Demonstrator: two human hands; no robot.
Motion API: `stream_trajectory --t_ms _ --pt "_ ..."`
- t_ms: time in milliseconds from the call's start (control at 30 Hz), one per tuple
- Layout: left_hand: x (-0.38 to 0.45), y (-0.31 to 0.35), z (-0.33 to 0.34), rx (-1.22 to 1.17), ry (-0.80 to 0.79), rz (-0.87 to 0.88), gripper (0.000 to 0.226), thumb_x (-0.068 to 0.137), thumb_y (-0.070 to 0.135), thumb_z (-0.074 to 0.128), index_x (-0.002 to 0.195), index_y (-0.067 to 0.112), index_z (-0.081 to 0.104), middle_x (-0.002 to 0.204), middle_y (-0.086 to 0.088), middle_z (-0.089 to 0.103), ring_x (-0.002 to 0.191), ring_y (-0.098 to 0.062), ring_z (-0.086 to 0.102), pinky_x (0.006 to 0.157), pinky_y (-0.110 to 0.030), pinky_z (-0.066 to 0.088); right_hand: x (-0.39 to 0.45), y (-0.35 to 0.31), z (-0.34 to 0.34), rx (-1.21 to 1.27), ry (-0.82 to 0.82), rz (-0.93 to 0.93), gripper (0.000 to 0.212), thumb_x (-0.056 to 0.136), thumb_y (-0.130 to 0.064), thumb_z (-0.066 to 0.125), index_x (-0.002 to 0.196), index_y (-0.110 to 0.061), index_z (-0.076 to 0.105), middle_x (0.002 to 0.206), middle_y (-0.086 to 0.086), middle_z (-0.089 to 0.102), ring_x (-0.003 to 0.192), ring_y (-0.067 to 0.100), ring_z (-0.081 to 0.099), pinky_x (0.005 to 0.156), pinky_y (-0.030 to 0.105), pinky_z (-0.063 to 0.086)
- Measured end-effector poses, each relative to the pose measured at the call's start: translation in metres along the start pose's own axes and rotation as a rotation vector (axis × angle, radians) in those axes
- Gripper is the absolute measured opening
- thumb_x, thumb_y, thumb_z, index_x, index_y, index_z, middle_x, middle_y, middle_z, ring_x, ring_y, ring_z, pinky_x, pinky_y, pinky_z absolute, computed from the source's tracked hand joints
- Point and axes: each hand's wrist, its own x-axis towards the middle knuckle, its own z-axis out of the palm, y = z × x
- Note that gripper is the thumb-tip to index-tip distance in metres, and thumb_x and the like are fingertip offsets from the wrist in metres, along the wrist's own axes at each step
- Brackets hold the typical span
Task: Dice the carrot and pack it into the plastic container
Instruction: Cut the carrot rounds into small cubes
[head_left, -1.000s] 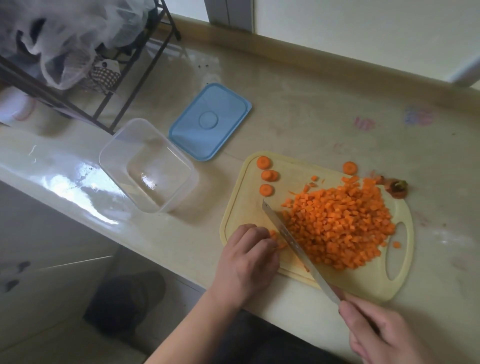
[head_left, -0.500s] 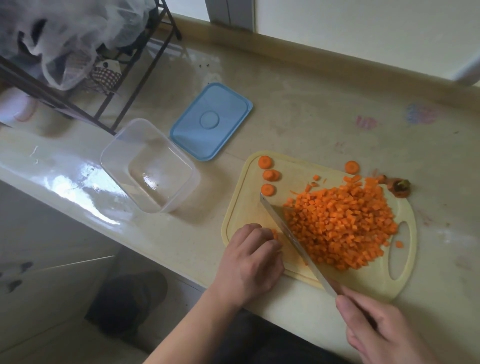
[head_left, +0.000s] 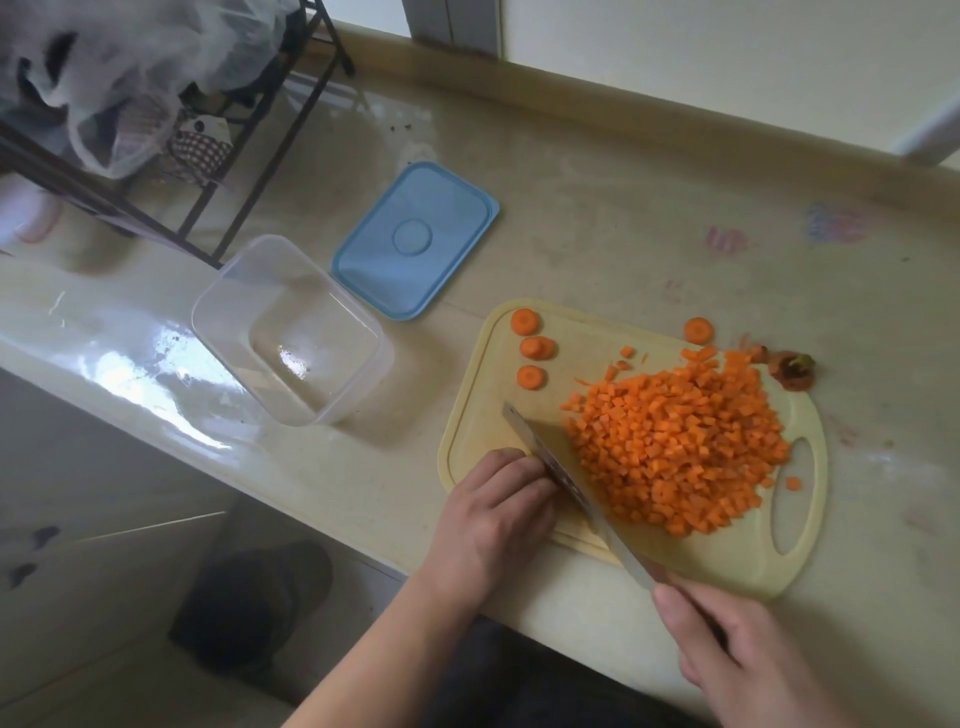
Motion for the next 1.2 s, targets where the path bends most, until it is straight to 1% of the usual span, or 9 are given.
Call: stream_trajectory --t_ms 100,200,367,600,767,833,933,1067,1200 --pt "0.000 0.001 0.001 0.013 0.024 0.001 0.006 0.092 0.006 0.073 0.094 0.001 0.076 0.100 -0.010 0.070 0.095 -0.028 0.065 0.088 -0.032 0.055 0.009 -0.004 0.002 0.062 -0.026 0.020 0.021 0.085 -0.054 0.045 0.070 -0.061 0.058 0.047 -0.014 0.050 0.045 -0.001 0.049 0.052 0.008 0.034" --pt "0.000 0.003 0.000 0.009 0.047 0.007 0.006 0.087 0.003 0.078 0.091 -0.002 0.075 0.094 -0.012 0.068 0.091 -0.029 0.065 0.086 -0.034 0.055 0.008 -0.004 -0.003 0.143 -0.014 0.059 0.022 0.080 -0.058 0.043 0.067 -0.056 0.060 0.045 -0.001 0.043 0.040 0.005 0.042 0.048 0.019 0.035" --pt "-0.001 0.006 -0.004 0.004 0.049 0.009 0.010 0.081 -0.001 0.079 0.089 -0.003 0.073 0.094 -0.013 0.067 0.090 -0.031 0.064 0.086 -0.036 0.054 -0.004 -0.005 -0.006 0.142 -0.010 0.039 0.028 0.075 -0.073 0.042 0.070 -0.056 0.063 0.044 -0.005 0.047 0.042 0.004 0.044 0.047 0.017 0.037" --pt "-0.003 0.003 -0.001 0.003 0.009 -0.007 0.008 0.092 0.005 0.070 0.092 -0.001 0.075 0.097 -0.011 0.070 0.094 -0.028 0.065 0.088 -0.036 0.055 -0.011 -0.009 -0.001 0.035 0.008 -0.015 0.025 0.079 -0.067 0.048 0.102 -0.071 0.055 0.052 -0.039 0.050 0.060 -0.021 0.051 0.059 -0.002 0.034" --pt "-0.004 0.001 -0.002 -0.021 0.003 -0.024 0.010 0.095 0.007 0.068 0.094 0.000 0.075 0.101 -0.010 0.071 0.098 -0.028 0.066 0.092 -0.034 0.054 0.004 -0.004 0.009 0.014 -0.004 -0.033 0.018 0.087 -0.056 0.048 0.084 -0.070 0.059 0.052 -0.036 0.050 0.059 -0.016 0.051 0.060 0.003 0.036" --pt "-0.004 0.001 -0.002 -0.025 0.005 -0.026 0.007 0.093 0.005 0.071 0.093 0.000 0.075 0.101 -0.010 0.071 0.098 -0.028 0.065 0.091 -0.035 0.054 0.013 -0.010 0.011 0.037 -0.021 -0.045 0.024 0.086 -0.061 0.044 0.066 -0.066 0.056 0.048 -0.024 0.052 0.050 -0.007 0.051 0.054 0.006 0.036" --pt "-0.003 0.004 -0.004 -0.034 0.026 -0.032 0.003 0.087 0.000 0.076 0.090 -0.001 0.074 0.096 -0.011 0.069 0.093 -0.029 0.064 0.088 -0.034 0.055 0.016 -0.014 0.009 0.123 -0.021 -0.011 0.021 0.081 -0.056 0.043 0.067 -0.062 0.058 0.044 -0.003 0.045 0.038 0.004 0.042 0.044 0.015 0.035" --pt "-0.005 0.008 -0.013 -0.083 0.076 -0.055 0.002 0.086 -0.001 0.072 0.087 -0.002 0.073 0.094 -0.011 0.068 0.091 -0.028 0.064 0.087 -0.030 0.053 0.008 -0.007 0.003 0.144 -0.016 0.011 0.026 0.083 -0.066 0.041 0.067 -0.058 0.059 0.044 -0.001 0.043 0.039 0.006 0.042 0.046 0.020 0.036" --pt "-0.007 0.006 -0.018 -0.089 0.060 -0.078 0.003 0.086 -0.001 0.071 0.087 -0.002 0.073 0.094 -0.010 0.068 0.091 -0.028 0.064 0.086 -0.031 0.053 -0.001 -0.011 0.005 0.120 -0.052 0.014 0.021 0.086 -0.056 0.046 0.072 -0.061 0.061 0.044 -0.014 0.049 0.042 0.001 0.045 0.050 0.012 0.037"
